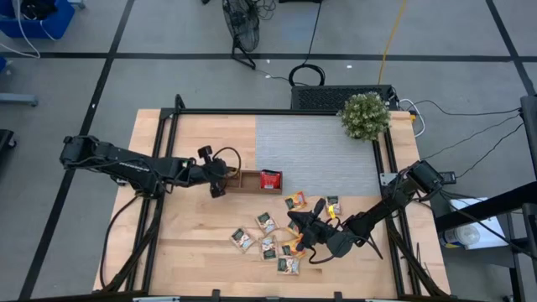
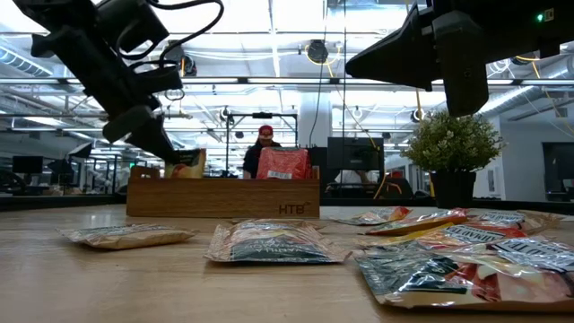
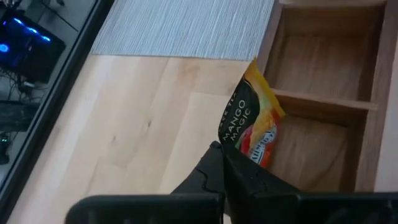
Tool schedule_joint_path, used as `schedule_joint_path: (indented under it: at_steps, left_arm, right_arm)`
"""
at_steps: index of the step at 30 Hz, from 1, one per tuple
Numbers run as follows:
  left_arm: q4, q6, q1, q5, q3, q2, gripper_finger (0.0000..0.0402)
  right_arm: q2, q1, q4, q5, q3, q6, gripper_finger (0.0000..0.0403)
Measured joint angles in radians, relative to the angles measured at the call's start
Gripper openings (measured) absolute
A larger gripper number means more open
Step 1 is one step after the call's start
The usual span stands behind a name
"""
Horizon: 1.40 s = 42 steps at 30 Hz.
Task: Pick & Place Tea
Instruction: Put the yellow tea bag into the left section of the wooden organizer
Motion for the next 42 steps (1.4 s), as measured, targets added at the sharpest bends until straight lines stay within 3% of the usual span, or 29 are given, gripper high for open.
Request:
schedule_joint_path:
  at_steps: [16,24,28,33,36,38,42]
  left_arm:
    - [-0.006,-0.056,0.0,-0.01,0.0,0.0,0.0083]
    - [0.037,-0.057,-0.001,-0.138,0.001,-0.008,0.0088]
    - [0.051,-0.056,-0.006,-0.139,0.031,-0.034,0.0088]
    - [0.053,-0.084,-0.038,-0.139,0.081,-0.106,0.0088]
    - [0.055,-0.183,-0.057,-0.138,0.102,-0.153,0.0088]
    - [0.05,-0.275,-0.067,-0.138,0.104,-0.185,0.0088]
    - [0.048,-0.407,-0.089,-0.136,0.103,-0.229,0.0088]
  right_arm:
    - [0.0,0.0,0.0,0.0,0.0,0.0,0.0]
    - [0.0,0.001,-0.015,-0.001,0.0,-0.018,0.0004]
    - [-0.001,0.036,-0.015,0.0,0.0,-0.11,0.0039]
    - [-0.031,0.088,-0.027,0.019,0.0,-0.106,0.0116]
    - [-0.081,0.088,-0.149,0.079,0.0,0.083,0.0159]
    - [-0.136,0.06,-0.348,0.051,0.0,0.334,0.0178]
    - [-0.245,-0.071,-0.799,-0.36,0.0,0.92,0.0187]
